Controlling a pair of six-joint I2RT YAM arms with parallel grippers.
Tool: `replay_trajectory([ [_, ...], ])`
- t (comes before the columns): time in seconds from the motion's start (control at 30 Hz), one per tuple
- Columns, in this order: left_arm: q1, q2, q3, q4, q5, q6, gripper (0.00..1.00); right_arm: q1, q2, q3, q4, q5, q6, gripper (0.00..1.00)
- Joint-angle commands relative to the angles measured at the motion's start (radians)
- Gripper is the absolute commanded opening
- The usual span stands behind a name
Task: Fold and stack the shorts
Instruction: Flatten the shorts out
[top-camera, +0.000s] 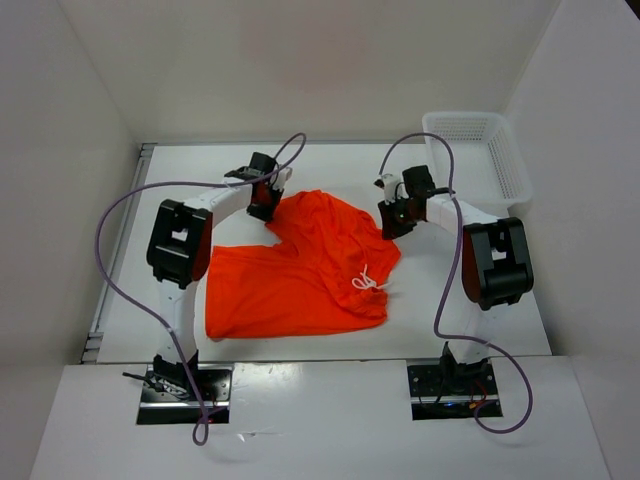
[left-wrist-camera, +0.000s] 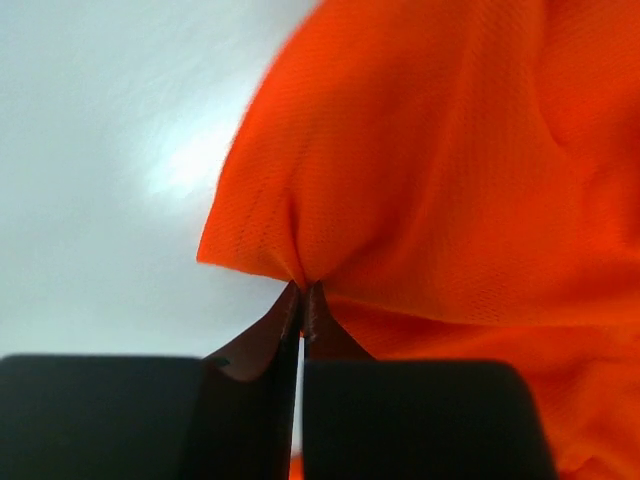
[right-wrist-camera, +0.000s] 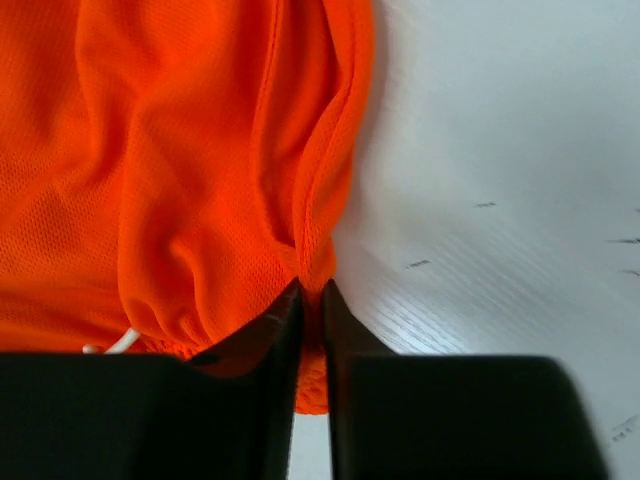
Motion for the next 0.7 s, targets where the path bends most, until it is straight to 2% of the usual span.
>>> replay_trajectory([
  [0.0, 0.063, -0.125, -0.107, -0.086, -0.13, 0.004, 0.0, 0.053, -0.003, -0.033, 0.012, -0.033, -0.06, 0.13],
  [0.03, 0.063, -0.199, -0.142, -0.099, -0.157, 0.004, 0.0, 0.053, -0.003, -0.033, 0.012, -0.033, -0.06, 0.05],
  [0.1, 0.073, -0.276, -0.277, -0.109, -0.246, 0.004, 0.0, 0.062, 0.006, -0.042, 0.044, -0.055, -0.03, 0.0],
  [0.13, 0.073, -0.344, -0.323, -0.109, -0.272, 0.004, 0.0, 0.062, 0.006, -0.042, 0.055, -0.055, -0.017, 0.0],
  [0.27, 0.073, -0.448, -0.518, -0.133, -0.345, 0.004, 0.0, 0.062, 0.043, 0.017, 0.103, 0.029, 0.015, 0.0],
  [0.37, 0.038, -0.468, -0.599, -0.197, -0.316, 0.004, 0.07, 0.062, 0.067, 0.082, 0.103, 0.039, -0.011, 0.0],
  [0.4, 0.037, -0.478, -0.6, -0.207, -0.302, 0.004, 0.13, 0.071, 0.079, 0.099, 0.091, 0.039, -0.035, 0.0],
  [0.43, 0.025, -0.478, -0.6, -0.207, -0.285, 0.004, 0.28, 0.071, 0.089, 0.114, 0.078, 0.025, -0.049, 0.0],
  [0.47, 0.025, -0.492, -0.577, -0.207, -0.273, 0.004, 0.36, 0.094, 0.089, 0.146, 0.078, 0.013, -0.064, 0.0],
  [0.53, 0.025, -0.505, -0.474, -0.173, -0.263, 0.004, 0.46, 0.111, 0.098, 0.186, 0.046, -0.01, -0.103, 0.0],
  [0.67, 0.034, -0.451, -0.211, -0.107, -0.234, 0.004, 0.46, 0.166, 0.098, 0.208, 0.02, -0.019, -0.17, 0.0],
])
